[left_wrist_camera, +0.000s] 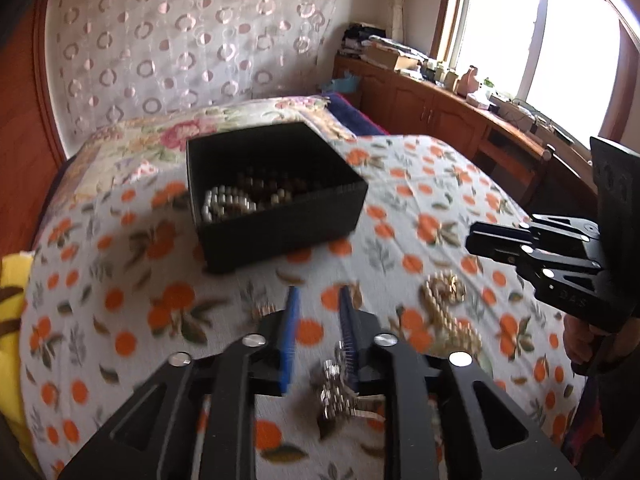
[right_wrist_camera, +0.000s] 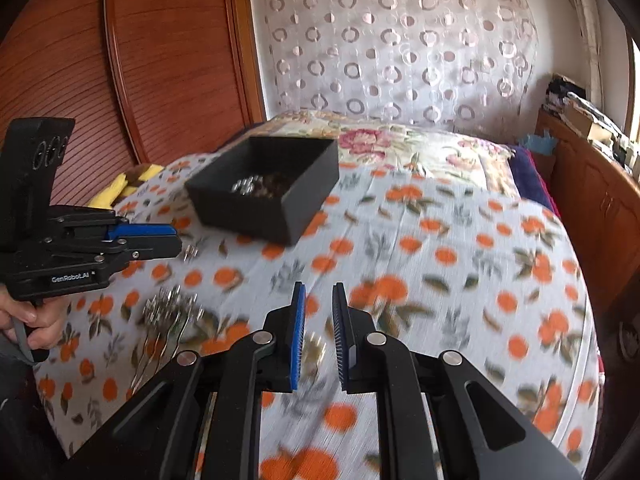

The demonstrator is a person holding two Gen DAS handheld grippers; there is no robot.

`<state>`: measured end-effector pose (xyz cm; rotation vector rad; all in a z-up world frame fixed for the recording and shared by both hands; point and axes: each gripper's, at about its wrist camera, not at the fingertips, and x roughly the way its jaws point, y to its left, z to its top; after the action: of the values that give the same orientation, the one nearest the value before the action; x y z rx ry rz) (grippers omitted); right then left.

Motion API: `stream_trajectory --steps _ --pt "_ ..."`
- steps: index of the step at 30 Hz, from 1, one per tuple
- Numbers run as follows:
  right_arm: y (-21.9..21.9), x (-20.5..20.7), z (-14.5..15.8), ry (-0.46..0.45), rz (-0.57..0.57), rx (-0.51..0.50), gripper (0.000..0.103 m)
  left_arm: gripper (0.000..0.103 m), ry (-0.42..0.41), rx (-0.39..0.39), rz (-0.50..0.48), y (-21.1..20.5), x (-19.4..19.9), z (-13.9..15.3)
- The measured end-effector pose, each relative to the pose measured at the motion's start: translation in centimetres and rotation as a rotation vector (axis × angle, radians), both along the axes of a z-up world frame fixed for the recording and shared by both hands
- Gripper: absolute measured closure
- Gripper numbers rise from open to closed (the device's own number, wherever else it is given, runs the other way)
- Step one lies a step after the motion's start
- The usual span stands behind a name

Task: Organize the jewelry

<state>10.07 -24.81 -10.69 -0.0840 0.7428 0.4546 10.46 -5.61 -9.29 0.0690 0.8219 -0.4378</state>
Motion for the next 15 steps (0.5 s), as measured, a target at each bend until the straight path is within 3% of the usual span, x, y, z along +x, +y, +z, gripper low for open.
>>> stream_trajectory --steps 4,6,11,15 --pt "-0.1 -2.0 -0.9 0.013 -0.008 -0.008 0.088 0.071 0.025 -0.009 0.009 0.1 -1.2 -1.0" --pt "-0.2 -2.9 -1.4 0.020 -0.018 -0.016 0.085 0.058 0.031 -0.007 0.013 -0.1 -1.7 -1.3" --pt "-0.6 -4.4 -1.1 0.006 -0.047 -0.028 0.076 0.038 0.043 0.004 0.025 -1.4 -2.3 -1.9" --pt "-0.9 -5.6 -1.4 0.006 -0.059 -0.042 0.071 0.037 0.045 0.046 0.059 -2.4 -2.1 -2.4"
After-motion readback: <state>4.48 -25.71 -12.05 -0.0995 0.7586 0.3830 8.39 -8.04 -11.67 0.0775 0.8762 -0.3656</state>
